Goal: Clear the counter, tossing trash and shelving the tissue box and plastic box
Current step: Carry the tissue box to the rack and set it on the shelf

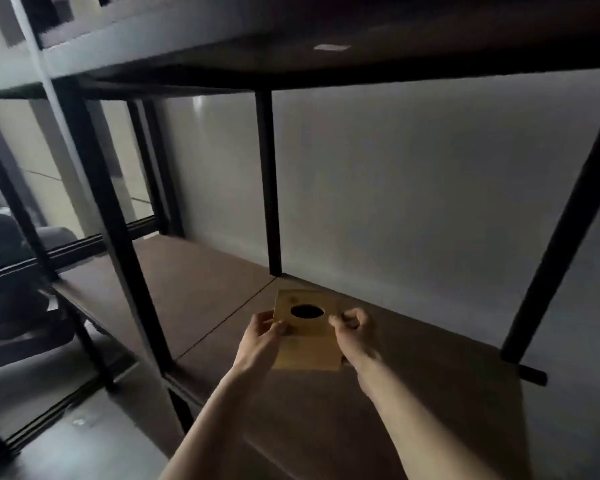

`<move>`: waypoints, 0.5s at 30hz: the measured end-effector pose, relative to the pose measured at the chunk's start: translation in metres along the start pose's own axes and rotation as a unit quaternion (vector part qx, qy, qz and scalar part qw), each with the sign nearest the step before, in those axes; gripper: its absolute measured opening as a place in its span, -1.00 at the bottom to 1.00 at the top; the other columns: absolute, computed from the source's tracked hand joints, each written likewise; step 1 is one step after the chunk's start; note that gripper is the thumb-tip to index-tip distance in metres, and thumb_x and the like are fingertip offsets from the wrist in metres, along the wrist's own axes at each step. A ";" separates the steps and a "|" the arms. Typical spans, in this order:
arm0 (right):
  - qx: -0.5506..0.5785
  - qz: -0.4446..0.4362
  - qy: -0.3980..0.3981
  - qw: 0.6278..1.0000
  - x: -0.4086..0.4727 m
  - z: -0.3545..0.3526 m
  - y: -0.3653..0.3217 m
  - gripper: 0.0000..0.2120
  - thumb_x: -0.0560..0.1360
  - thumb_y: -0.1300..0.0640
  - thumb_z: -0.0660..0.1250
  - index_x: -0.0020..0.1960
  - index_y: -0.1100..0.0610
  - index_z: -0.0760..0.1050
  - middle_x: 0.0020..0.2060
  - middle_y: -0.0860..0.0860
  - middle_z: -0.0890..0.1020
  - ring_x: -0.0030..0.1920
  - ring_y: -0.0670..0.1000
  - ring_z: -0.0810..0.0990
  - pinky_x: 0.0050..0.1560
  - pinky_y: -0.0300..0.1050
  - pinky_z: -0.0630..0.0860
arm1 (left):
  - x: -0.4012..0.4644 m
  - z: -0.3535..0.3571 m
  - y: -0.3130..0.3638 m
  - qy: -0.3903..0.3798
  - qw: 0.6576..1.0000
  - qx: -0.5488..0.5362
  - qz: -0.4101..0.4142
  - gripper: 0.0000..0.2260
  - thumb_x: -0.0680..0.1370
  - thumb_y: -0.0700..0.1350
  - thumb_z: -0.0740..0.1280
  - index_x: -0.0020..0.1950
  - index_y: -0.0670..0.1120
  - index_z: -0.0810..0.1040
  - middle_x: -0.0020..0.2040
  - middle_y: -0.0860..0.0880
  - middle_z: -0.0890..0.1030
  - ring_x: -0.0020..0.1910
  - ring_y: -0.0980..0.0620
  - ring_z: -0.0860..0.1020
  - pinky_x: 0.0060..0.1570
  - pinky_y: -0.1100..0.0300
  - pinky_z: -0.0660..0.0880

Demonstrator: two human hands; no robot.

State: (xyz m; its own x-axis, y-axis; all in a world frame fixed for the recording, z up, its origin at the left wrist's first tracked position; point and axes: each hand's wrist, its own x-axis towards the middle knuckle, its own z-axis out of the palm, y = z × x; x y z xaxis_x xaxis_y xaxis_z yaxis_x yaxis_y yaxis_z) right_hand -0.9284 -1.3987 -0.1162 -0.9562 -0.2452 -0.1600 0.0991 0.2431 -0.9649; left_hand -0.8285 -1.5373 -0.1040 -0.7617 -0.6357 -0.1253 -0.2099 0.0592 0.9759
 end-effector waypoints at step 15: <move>-0.096 0.144 0.218 0.960 0.020 -0.088 0.101 -0.87 0.53 -0.10 0.38 0.01 -0.08 0.52 -0.12 -0.19 0.55 0.08 0.10 0.64 0.07 0.19 0.68 | 0.060 0.136 -0.063 -0.263 0.959 0.088 -0.059 -0.79 0.56 -0.10 0.32 0.18 0.03 0.43 0.18 -0.08 0.60 0.19 -0.15 0.56 0.27 -0.16 0.47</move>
State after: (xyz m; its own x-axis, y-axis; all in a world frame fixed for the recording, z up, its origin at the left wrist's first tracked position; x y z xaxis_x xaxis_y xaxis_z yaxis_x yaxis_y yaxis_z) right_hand -0.9622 -1.2969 -0.1982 -0.9254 0.2645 -0.2715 0.3640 0.4201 -0.8313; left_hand -0.9441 -1.4741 -0.1970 -0.9206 -0.1726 -0.3504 -0.3781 0.1690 0.9102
